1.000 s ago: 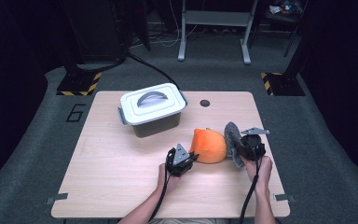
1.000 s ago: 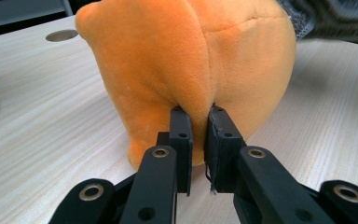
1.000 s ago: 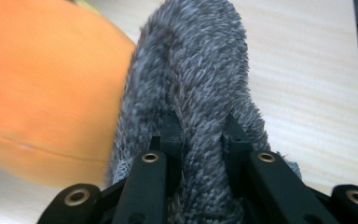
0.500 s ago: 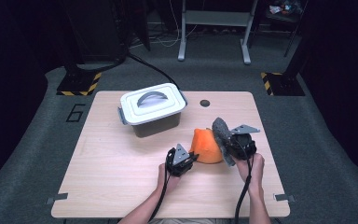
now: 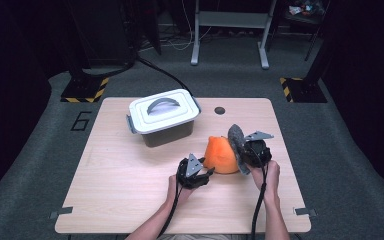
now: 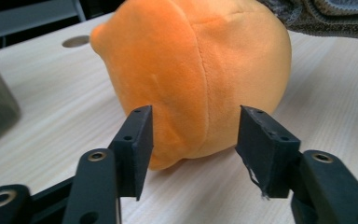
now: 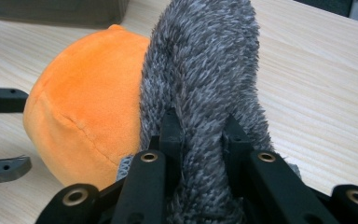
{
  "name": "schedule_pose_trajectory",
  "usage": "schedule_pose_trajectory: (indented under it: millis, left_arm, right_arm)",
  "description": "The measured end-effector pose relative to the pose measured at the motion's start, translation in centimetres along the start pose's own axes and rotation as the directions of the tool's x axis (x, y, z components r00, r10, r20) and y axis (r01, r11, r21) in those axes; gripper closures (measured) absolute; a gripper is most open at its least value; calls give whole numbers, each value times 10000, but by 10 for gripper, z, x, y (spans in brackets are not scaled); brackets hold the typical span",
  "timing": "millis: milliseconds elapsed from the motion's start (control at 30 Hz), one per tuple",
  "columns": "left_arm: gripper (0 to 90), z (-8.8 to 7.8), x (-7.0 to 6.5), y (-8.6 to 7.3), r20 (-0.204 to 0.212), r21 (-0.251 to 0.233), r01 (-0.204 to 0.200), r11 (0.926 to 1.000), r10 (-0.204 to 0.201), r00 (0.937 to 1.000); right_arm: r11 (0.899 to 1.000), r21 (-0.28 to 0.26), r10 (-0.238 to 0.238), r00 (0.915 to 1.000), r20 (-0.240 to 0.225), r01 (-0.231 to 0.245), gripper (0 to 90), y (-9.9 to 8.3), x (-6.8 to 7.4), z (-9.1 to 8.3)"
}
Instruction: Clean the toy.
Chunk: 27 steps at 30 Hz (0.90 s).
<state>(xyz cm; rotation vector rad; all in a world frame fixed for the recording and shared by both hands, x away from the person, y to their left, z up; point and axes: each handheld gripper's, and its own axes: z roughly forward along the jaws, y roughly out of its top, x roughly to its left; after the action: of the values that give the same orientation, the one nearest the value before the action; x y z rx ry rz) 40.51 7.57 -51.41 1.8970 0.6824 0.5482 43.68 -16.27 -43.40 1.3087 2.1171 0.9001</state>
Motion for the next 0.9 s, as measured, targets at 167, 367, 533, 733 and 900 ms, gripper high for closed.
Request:
schedule_pose_trajectory:
  millis: [167,367,533,733,900]
  left_arm:
    - [386,3,2,4,21,341,26,9994,-27,10000]
    - [423,14,3,2,-15,809,-111,9967,113,9999]
    - [580,20,0,2,-204,810,-226,9965,243,9995]
    - [730,22,-3,3,-365,752,-149,9971,176,9992]
    - [771,17,0,3,-88,560,128,9983,-123,9999]
  right_arm:
    - [9999,107,14,9999,-158,-12,751,0,-7,4]
    - [9999,130,51,9997,-245,-48,751,1,-11,7]
    - [9999,28,149,9995,-273,-148,751,0,-14,11]
    - [9999,6,118,9999,-121,-118,751,2,-13,10]
    - [9994,-280,192,9997,-163,-196,750,3,-14,3]
